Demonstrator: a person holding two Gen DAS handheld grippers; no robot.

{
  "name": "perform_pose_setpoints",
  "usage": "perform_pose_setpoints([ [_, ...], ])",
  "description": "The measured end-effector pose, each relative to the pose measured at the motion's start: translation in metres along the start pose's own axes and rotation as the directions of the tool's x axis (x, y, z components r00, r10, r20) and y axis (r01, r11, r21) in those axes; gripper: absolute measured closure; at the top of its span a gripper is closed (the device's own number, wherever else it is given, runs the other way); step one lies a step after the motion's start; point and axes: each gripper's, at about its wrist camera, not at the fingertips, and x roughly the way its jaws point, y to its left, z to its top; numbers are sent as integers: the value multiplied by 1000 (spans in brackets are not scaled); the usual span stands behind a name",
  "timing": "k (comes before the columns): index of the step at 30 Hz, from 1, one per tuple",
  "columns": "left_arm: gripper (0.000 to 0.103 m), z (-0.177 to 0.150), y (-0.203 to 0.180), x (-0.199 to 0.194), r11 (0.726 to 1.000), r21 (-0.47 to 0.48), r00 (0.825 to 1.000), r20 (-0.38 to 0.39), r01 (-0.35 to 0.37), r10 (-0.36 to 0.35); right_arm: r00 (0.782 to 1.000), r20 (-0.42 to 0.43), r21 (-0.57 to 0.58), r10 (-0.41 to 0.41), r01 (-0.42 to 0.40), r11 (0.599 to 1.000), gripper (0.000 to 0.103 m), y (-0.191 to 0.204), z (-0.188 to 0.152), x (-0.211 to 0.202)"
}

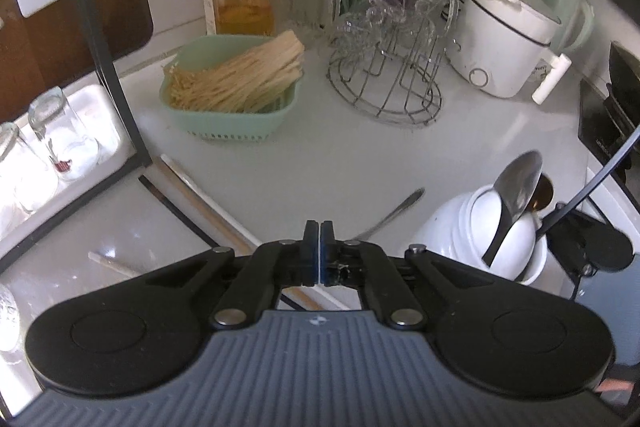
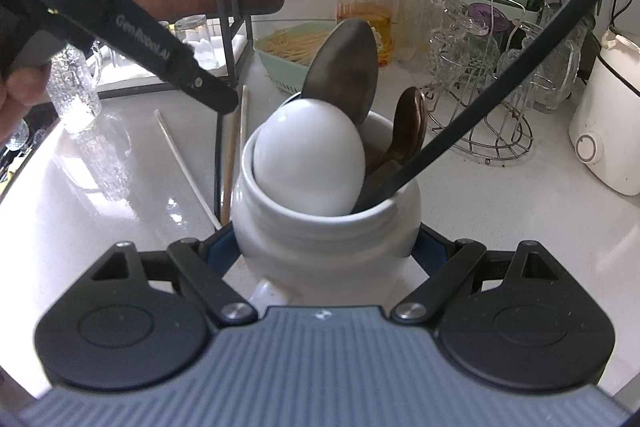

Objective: Organize utensils

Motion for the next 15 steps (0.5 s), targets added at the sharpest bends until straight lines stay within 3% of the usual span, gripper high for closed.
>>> perform_pose_setpoints([
  [4,102,-9,6,14,1000,-6,999,-41,28,-28,1000,-1,-11,14,-14,1000,12,-7,-1,-2],
  [10,99,-12,1,43,994,89,996,-77,57,-50,1000,-6,-12,14,-15,1000,12,-27,-6,-9],
  [14,73,-8,-9,62,977,193,993,-89,93,-77,1000,-7,1,2,-2,1000,12,-37,-8,-11],
  [15,71,-7,-11,66,973,208,992,-92,103,-86,1000,-9,2,-1,1,1000,12,-38,-9,-11],
])
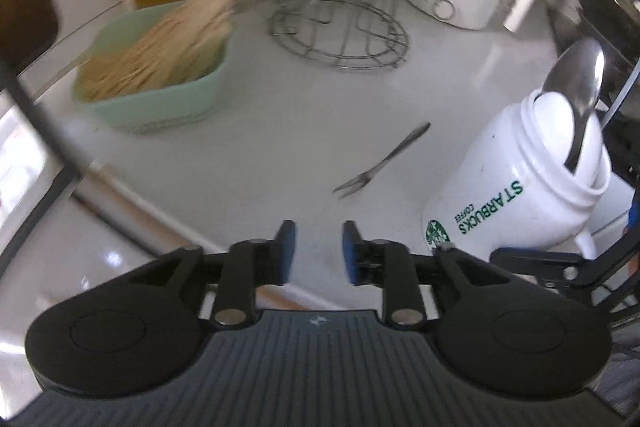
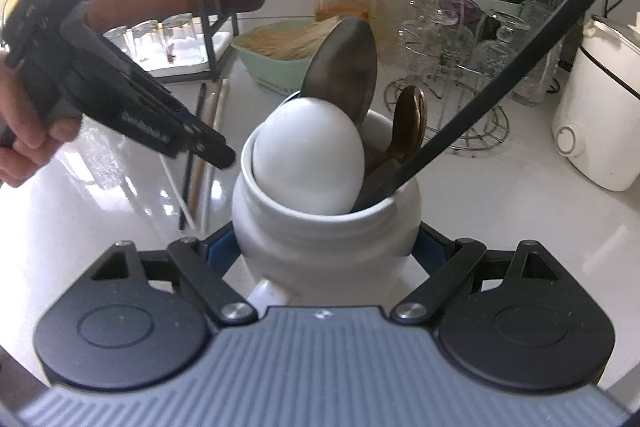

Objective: Organize utensils

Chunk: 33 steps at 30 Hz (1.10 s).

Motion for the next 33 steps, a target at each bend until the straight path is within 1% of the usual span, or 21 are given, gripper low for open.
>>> perform_pose_setpoints([
  [1,71,3,-1,5,1000,21,1000,-6,12,-12,1000,-1,0,0,0,1000,12,-1,0,1],
  [5,71,12,-6,23,995,104,1000,-19,13,-11,1000,-2,8,-2,3,1000,12,-2,0,1],
  [9,71,20,-6,35,989,144,999,-26,30,-26,1000,-2,26,-11,11,1000,12,-1,-1,1],
  [11,71,23,-4,39,986,151,998,-34,66,-61,1000,-1,28,-12,12,1000,12,-1,-1,0],
  [14,71,24,-4,42,982,168,996,-36,87,-82,1000,0,32,-13,13,999,12,-1,0,2],
  [17,73,25,-3,44,980,178,996,-34,93,-88,1000,3,38,-18,17,999,12,-1,0,2],
  [19,79,26,-3,44,977,184,994,-34,106,-102,1000,6,41,-21,20,999,12,-1,-1,2],
  [21,94,25,-4,45,976,191,994,-38,106,-100,1000,12,44,-23,23,999,12,0,-1,2],
  [22,98,25,-4,45,976,189,994,-46,111,-104,1000,14,46,-25,24,999,12,0,-2,2],
  [24,101,25,-4,43,978,174,993,-56,114,-105,999,16,48,-28,28,998,12,1,-2,2],
  [30,102,19,-5,34,988,112,994,-35,110,-107,999,18,55,-35,34,998,12,2,-2,2],
  [33,102,15,-5,32,992,100,997,-19,80,-79,999,20,54,-35,34,998,12,2,-3,2],
])
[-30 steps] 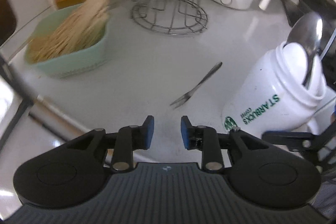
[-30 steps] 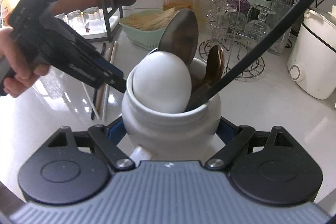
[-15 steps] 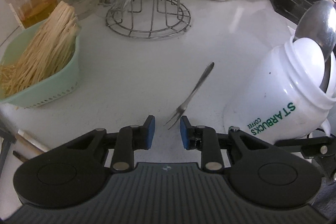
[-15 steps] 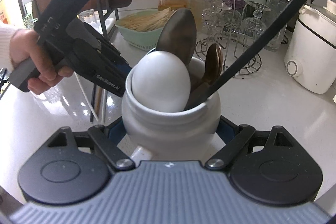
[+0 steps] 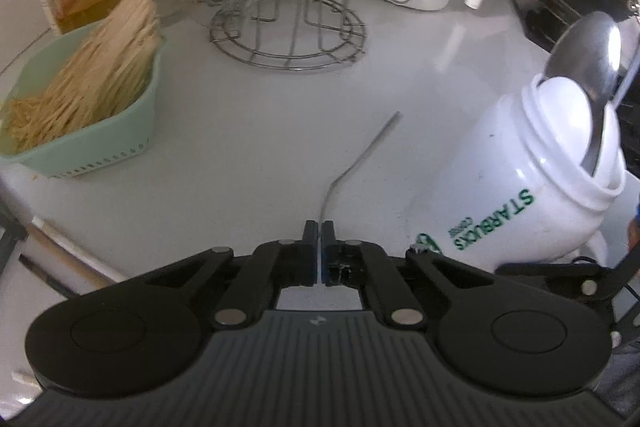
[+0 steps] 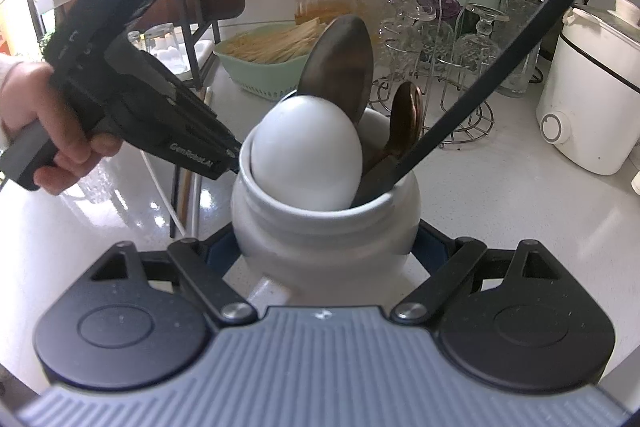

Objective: Organize utensils

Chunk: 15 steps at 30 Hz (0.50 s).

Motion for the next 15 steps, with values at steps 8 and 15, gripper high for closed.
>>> perform_pose_setpoints([
  [8,100,-2,8,-1,993,-114,1000,25,21,-19,1000,-4,-4,0,0,1000,12,0,0,0],
  [15,81,2,6,1,995,-98,999,31,28,-25,1000,0,-3,0,0,1000,12,0,-1,0],
])
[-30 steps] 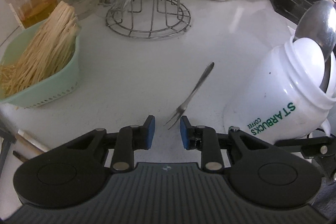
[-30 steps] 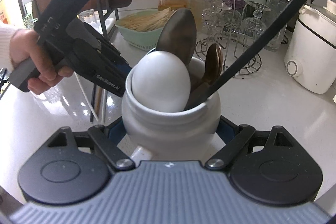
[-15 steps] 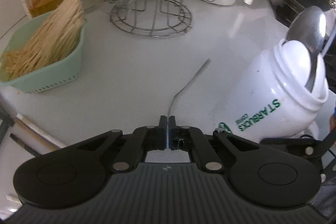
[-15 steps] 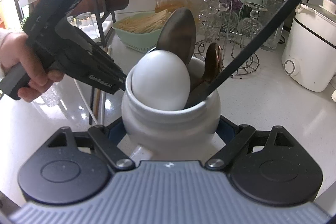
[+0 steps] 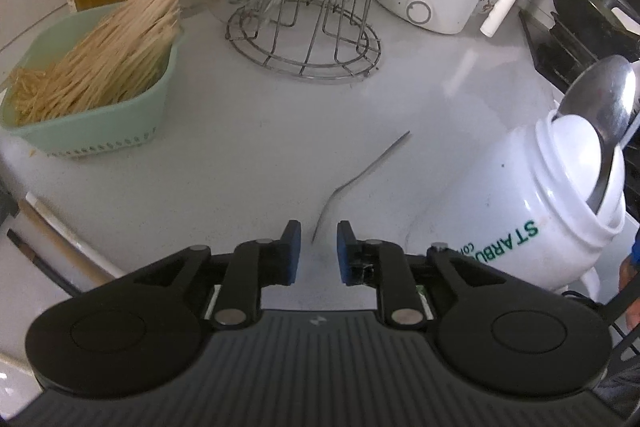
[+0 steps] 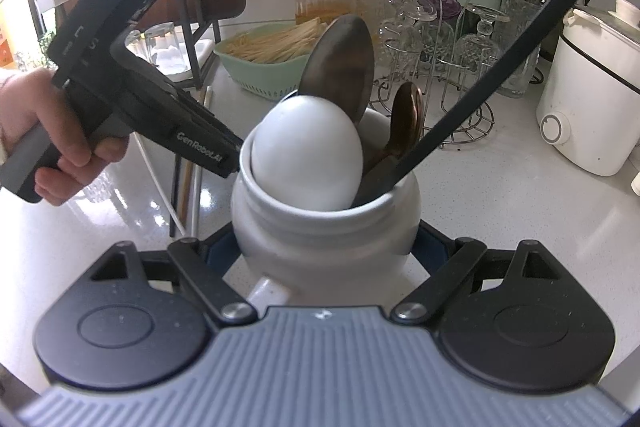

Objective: Organize utensils

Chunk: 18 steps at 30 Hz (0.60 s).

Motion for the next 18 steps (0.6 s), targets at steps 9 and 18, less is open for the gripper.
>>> perform_pose_setpoints([
  [9,84,11,-18,19,995,94,1000,-8,-21,22,1000,-4,3,-3,3,1000,12,1,1,1],
  [18,102,8,-36,21,981,149,990,-47,-126,134,1000,-5,6,-4,4,1000,12,0,2,1],
])
